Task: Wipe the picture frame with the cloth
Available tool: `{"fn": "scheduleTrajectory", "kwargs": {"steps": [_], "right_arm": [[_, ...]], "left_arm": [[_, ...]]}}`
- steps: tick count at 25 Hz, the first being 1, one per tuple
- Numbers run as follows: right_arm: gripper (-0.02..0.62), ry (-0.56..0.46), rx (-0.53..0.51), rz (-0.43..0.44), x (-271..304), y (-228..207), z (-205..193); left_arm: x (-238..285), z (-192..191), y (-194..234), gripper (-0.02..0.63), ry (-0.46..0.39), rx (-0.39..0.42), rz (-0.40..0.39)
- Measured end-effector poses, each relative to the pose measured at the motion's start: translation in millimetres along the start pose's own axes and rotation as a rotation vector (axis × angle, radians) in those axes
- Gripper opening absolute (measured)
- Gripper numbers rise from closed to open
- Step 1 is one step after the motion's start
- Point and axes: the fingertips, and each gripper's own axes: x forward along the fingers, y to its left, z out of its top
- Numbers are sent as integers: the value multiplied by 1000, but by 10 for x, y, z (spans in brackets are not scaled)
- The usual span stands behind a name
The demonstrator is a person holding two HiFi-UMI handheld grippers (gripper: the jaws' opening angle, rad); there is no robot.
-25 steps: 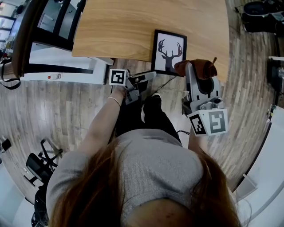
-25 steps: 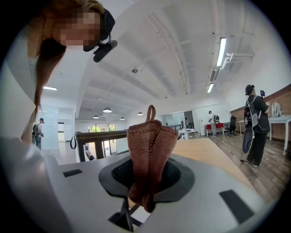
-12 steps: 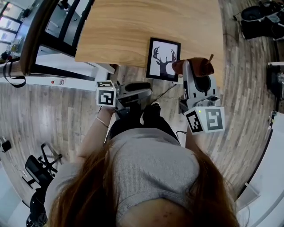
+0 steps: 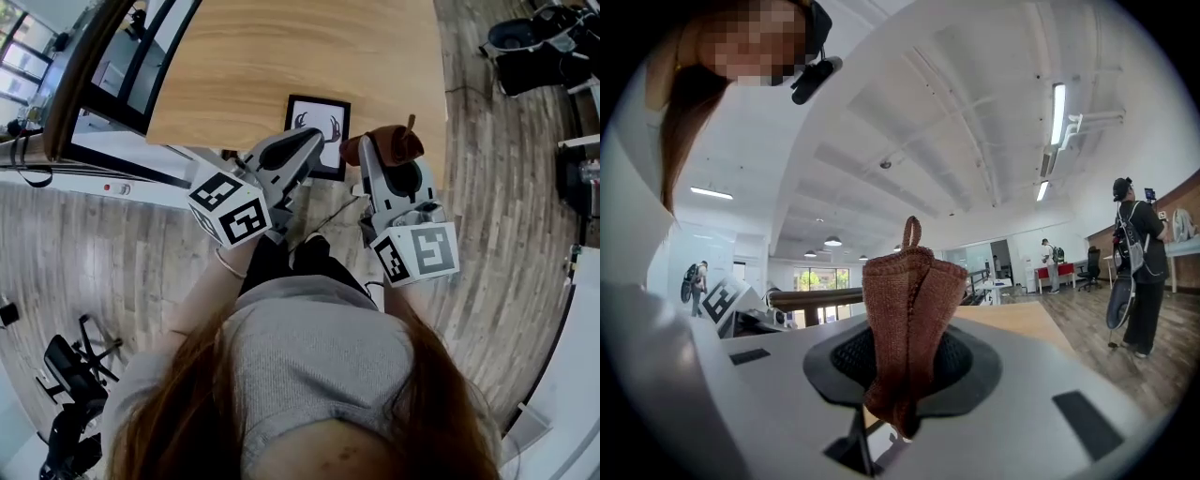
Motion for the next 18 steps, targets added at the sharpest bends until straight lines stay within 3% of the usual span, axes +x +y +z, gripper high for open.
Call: {"fn": "scheduleTrajectory", "kwargs": {"steps": [7, 12, 18], "right_arm": [[97, -5, -39, 72, -105, -27, -3], [97, -1, -29, 82, -231, 36, -78], [97, -13, -53, 64, -408, 248, -24]], "left_arm": [[163, 90, -82, 9, -88, 178, 211], [61, 26, -134, 9, -73, 309, 322], [-121, 57, -232, 9, -82, 399, 372]]}}
